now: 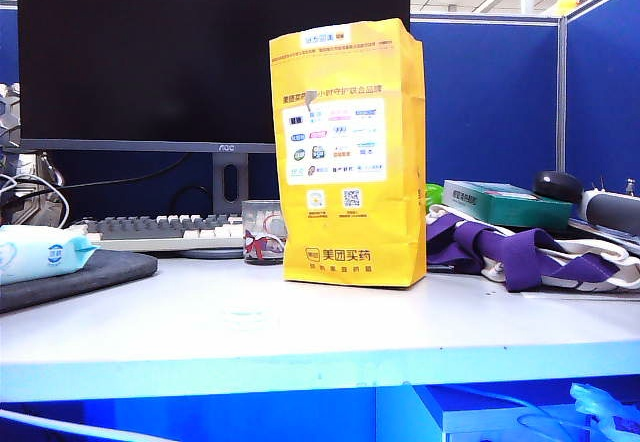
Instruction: Pick up the transparent tape and throw it into the yellow paper bag.
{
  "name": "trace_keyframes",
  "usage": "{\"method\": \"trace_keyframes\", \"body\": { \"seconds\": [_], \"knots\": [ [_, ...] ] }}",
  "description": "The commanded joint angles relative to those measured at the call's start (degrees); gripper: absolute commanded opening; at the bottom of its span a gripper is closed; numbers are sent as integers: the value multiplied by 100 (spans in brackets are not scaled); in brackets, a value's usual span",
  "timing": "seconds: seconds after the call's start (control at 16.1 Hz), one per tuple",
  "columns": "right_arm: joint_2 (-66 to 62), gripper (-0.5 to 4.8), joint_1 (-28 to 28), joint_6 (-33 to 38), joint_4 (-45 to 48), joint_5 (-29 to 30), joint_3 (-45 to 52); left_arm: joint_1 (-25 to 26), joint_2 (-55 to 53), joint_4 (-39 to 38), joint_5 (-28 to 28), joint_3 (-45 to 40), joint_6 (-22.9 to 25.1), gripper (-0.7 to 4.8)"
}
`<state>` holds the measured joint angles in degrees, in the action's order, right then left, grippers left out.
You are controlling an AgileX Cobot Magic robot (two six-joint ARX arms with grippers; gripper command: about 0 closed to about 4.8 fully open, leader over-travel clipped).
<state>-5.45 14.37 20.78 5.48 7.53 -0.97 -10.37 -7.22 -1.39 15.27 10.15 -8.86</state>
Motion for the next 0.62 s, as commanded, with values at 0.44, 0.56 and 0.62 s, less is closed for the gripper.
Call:
{"method": "trace_keyframes", "body": {
  "seconds": [0.44,0.56,0.62],
  "knots": [
    [7,-1,2,22,79,9,-31,0,-2,1019,-20,24,-396,97],
    [7,-1,7,22,175,44,-31,0,-9,901,125,59,-560,98],
    [7,-1,7,20,278,170,-33,0,-17,748,291,59,-702,107]
  ]
}}
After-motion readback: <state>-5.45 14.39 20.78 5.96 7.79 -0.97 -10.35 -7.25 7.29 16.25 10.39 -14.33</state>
